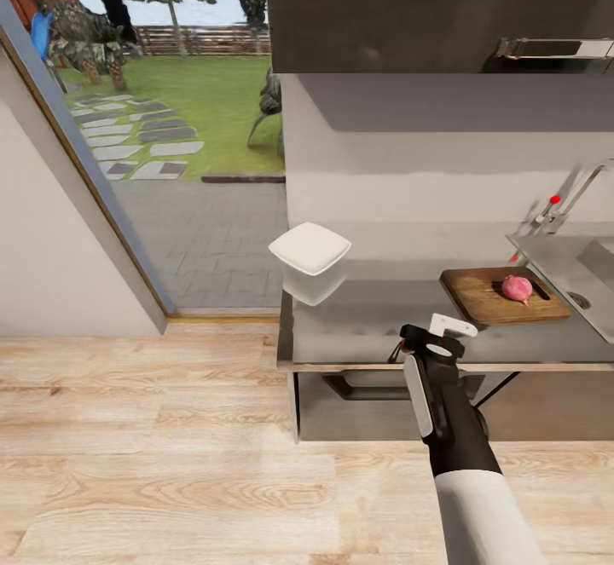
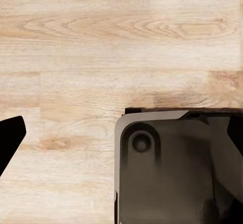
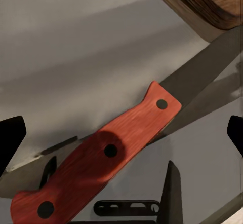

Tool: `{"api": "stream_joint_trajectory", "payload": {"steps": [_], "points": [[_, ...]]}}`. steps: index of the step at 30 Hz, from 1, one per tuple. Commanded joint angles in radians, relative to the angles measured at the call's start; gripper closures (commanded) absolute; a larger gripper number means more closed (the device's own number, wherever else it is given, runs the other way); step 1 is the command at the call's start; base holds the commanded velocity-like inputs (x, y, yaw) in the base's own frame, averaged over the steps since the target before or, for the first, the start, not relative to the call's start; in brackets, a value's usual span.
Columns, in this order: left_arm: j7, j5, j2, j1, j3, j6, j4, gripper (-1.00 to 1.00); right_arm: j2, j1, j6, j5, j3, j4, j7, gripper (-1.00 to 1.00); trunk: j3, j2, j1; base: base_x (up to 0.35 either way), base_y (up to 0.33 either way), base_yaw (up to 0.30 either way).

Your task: In the kitchen, take the Vidalia onion out of the sink, dice it on the chopping board with the paring knife, put the diced onion into the bowl on the countertop, then place both the paring knife and the chopping board into the sink.

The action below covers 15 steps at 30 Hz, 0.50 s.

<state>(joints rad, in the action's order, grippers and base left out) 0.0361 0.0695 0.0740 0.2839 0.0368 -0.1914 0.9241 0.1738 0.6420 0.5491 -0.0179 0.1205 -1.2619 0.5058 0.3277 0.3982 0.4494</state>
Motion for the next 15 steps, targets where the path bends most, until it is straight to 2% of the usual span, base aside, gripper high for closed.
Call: {"api": "stream_joint_trajectory", "payload": {"steps": [1,15], "points": [[0.004,0.007,0.001,0.0,0.004,-0.002,0.001,-1.0,0.001,0.001,0.005,-0.002,0.001,-0.002,0.003,-1.0,0.002,0.002,0.001,0.0,0.0,0.0],[0.004,0.007,0.001,0.001,0.003,-0.002,0.001,-1.0,0.001,0.001,0.006,-0.002,0.001,-0.015,0.003,-1.0,0.002,0.002,0.001,0.0,0.002,0.0]]}}
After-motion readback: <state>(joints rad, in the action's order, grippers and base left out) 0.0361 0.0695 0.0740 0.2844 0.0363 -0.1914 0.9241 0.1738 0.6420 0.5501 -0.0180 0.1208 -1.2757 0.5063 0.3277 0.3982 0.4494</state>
